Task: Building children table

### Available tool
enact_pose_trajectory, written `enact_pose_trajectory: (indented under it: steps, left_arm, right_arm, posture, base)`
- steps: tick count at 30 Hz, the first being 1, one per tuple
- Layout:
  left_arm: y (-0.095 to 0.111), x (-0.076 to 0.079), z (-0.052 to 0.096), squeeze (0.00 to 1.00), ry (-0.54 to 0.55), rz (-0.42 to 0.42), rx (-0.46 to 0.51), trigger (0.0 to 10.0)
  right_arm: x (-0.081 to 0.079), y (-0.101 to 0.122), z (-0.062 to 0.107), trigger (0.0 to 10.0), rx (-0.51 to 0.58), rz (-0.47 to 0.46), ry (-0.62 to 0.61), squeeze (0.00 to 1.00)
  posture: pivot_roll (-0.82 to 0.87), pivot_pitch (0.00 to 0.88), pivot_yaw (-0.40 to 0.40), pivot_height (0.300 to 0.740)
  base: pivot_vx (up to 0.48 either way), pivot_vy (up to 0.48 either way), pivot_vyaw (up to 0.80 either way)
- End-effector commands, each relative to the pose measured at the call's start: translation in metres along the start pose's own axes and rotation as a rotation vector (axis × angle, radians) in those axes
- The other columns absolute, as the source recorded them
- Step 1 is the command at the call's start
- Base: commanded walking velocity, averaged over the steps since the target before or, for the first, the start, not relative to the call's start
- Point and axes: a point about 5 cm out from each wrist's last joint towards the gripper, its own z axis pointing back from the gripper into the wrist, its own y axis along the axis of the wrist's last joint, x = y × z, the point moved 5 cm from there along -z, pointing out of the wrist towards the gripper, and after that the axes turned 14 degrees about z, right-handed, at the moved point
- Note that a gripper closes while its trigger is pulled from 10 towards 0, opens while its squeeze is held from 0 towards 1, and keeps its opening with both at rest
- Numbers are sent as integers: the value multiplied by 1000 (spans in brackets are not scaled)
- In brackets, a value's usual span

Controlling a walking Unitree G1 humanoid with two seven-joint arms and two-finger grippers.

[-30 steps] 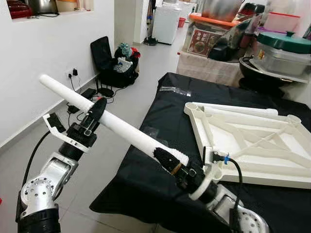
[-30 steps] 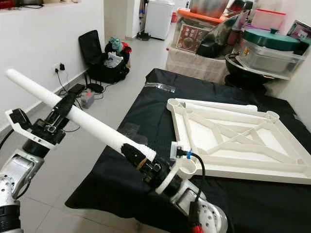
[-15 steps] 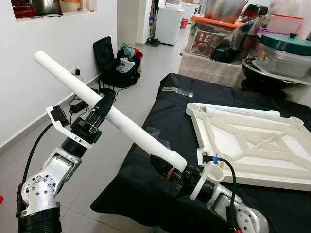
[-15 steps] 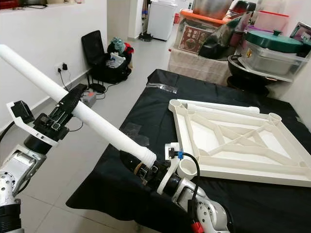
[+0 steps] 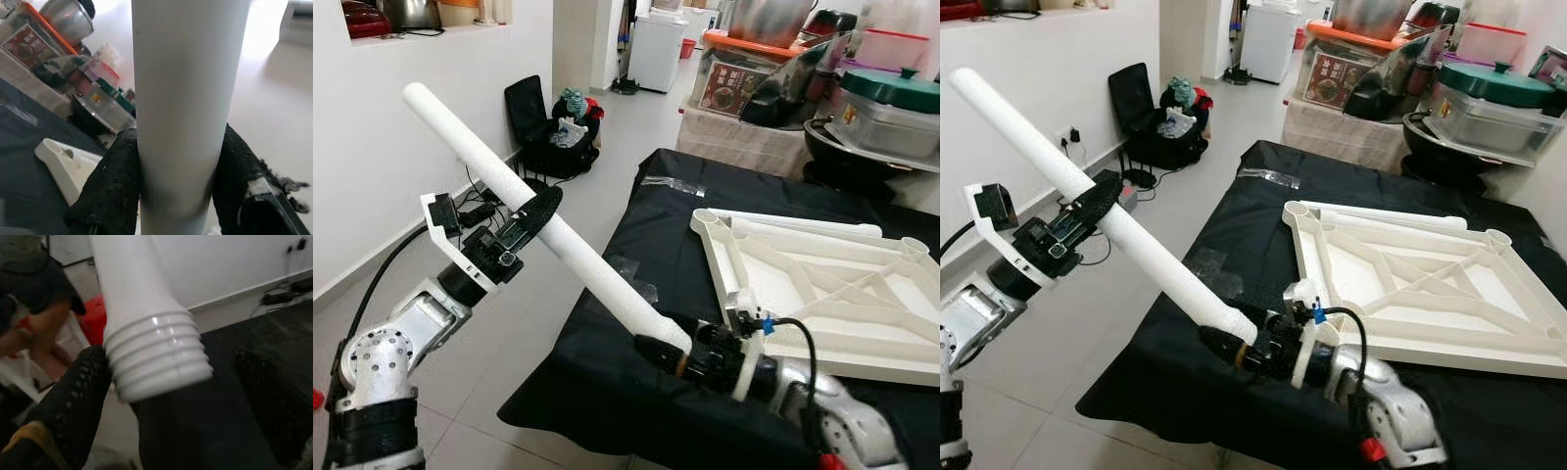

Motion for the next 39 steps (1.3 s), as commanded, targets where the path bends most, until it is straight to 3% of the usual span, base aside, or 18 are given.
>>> enact_pose_trajectory:
  steps: [1,2,3,4,5,6,7,10,12,16,22,24,27,28,29,31,35,39]
  left_arm:
    - [-10,0,-5,0,-23,15,-66,3333]
    - [-10,0,-5,0,-23,15,-66,3333]
    - [-19,-2,-7,0,-19,-3,-135,6353]
    - [-19,-2,-7,0,-19,-3,-135,6353]
    - [-25,-4,-8,0,-13,-17,-189,8235]
    - [-25,-4,-8,0,-13,-17,-189,8235]
    - [-30,-9,-10,0,-3,-36,-243,10000]
    - [-38,-16,-17,0,8,-81,-350,10000]
    - [-38,-16,-17,0,8,-81,-350,10000]
    - [-46,-36,-34,0,72,-204,-470,10000]
    - [-51,-36,-39,0,63,-225,-503,10000]
    - [-60,-23,-44,0,-12,-202,-556,10000]
    - [-60,-23,-44,0,-12,-202,-556,10000]
    - [-64,-16,-45,0,-52,-193,-586,10000]
    - [-69,-4,-44,0,-122,-169,-616,10000]
    - [-69,-4,-44,0,-122,-169,-616,10000]
    - [-76,15,-39,0,-266,-140,-695,10000]
    - [-78,15,-38,0,-285,-138,-712,10000]
  right_arm:
    - [4,5,0,10000,-2,36,-10,1000]
    - [4,5,0,10000,-2,36,-10,1000]
    - [3,12,-2,10000,12,43,0,1000]
    - [3,12,-2,10000,12,43,0,1000]
    - [1,17,-5,10000,23,45,16,1000]
    - [1,17,-5,10000,23,45,16,1000]
    - [-4,22,-9,10000,28,51,47,1000]
    - [-20,29,-21,10000,33,76,123,1000]
    - [-20,29,-21,10000,33,76,123,1000]
    - [-27,44,-38,10000,46,145,168,1000]
    - [-27,44,-41,10000,27,147,180,1000]
    - [-25,29,-50,10000,-38,139,165,1000]
    - [-25,29,-50,10000,-38,139,165,1000]
    - [-24,23,-54,10000,-62,132,156,1000]
    - [-26,17,-60,10000,-74,94,157,1000]
    - [-26,17,-60,10000,-74,94,157,1000]
    - [-32,7,-71,10000,-89,19,175,1000]
    - [-35,7,-76,10000,-85,1,184,1000]
  posture:
    - [81,0,-113,740]
    - [81,0,-113,740]
    - [80,0,-97,740]
    - [80,0,-97,740]
    - [80,0,-95,740]
    - [80,0,-95,740]
    - [74,0,-83,740]
    - [63,0,-63,740]
    - [63,0,-63,740]
    - [57,0,-47,740]
    - [53,0,-45,740]
    - [65,0,-51,740]
    - [65,0,-51,740]
    - [67,0,-52,740]
    - [74,0,-49,740]
    - [74,0,-49,740]
    - [79,0,-54,740]
    - [79,0,-54,740]
  base:
    - [0,0,0]
    - [0,0,0]
    - [0,0,0]
    - [0,0,0]
    - [0,0,0]
    - [0,0,0]
    - [0,0,0]
    - [0,0,0]
    - [0,0,0]
    - [0,0,0]
    - [0,0,0]
    - [0,0,0]
    - [0,0,0]
    - [0,0,0]
    - [0,0,0]
    - [0,0,0]
    - [0,0,0]
    - [0,0,0]
